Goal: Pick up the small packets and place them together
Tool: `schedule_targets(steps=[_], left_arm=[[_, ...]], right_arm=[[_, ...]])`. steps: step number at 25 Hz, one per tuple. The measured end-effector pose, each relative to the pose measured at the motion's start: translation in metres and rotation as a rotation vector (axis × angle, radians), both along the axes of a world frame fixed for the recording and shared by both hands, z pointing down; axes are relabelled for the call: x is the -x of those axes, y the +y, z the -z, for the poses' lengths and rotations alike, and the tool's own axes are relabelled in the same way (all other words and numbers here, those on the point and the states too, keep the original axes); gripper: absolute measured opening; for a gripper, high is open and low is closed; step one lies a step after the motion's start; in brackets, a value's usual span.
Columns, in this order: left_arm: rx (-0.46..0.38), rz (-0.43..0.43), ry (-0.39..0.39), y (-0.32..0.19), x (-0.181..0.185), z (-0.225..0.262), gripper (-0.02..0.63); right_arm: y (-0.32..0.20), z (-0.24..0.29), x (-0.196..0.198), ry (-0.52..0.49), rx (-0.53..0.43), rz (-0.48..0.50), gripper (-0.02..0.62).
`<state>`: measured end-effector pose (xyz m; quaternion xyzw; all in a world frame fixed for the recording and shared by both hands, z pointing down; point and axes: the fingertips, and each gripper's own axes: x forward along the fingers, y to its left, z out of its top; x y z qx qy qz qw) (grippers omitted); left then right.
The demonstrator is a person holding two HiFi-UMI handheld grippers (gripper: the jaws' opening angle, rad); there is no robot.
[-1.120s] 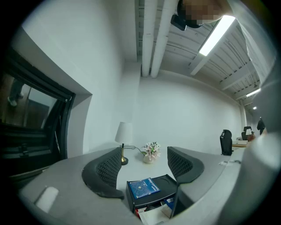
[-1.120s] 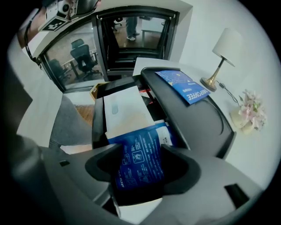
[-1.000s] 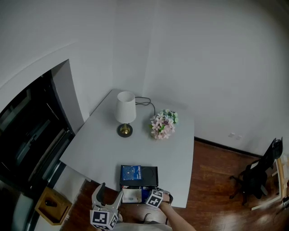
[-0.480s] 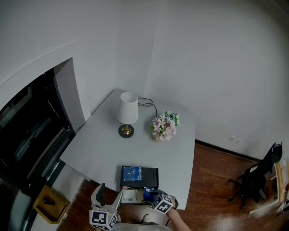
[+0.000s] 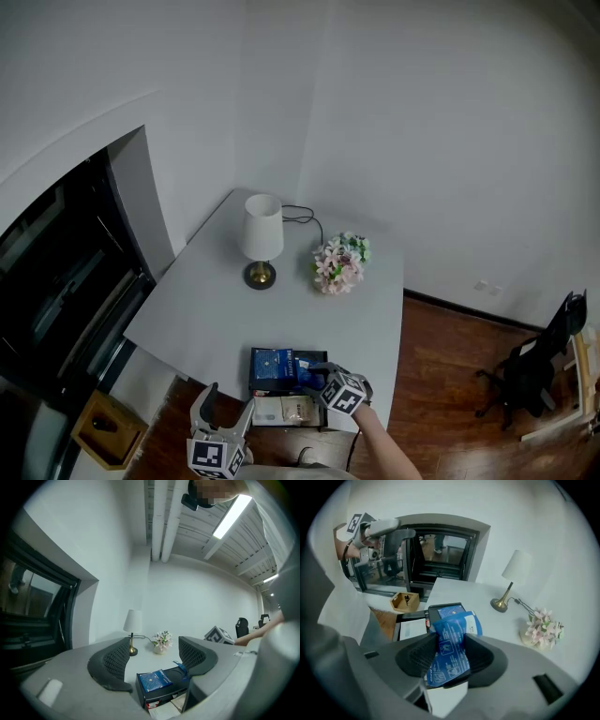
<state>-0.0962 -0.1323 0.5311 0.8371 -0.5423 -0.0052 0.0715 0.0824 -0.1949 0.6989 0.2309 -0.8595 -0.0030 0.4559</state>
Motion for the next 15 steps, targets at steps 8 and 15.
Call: schedule_targets(steps=[8, 15], left_arm=[[-0.005, 0.028, 0.011, 0.002, 0.011, 0.009, 0.333], [0.002, 0.029, -0.002, -0.003, 0.012, 0.006, 0.333]], right_arm=[[-0.035, -0.067, -0.009, 0.162, 0.134, -0.013, 0.273], [-0.044, 0.001, -0.004, -0.177, -0.040, -0.167, 0.416]])
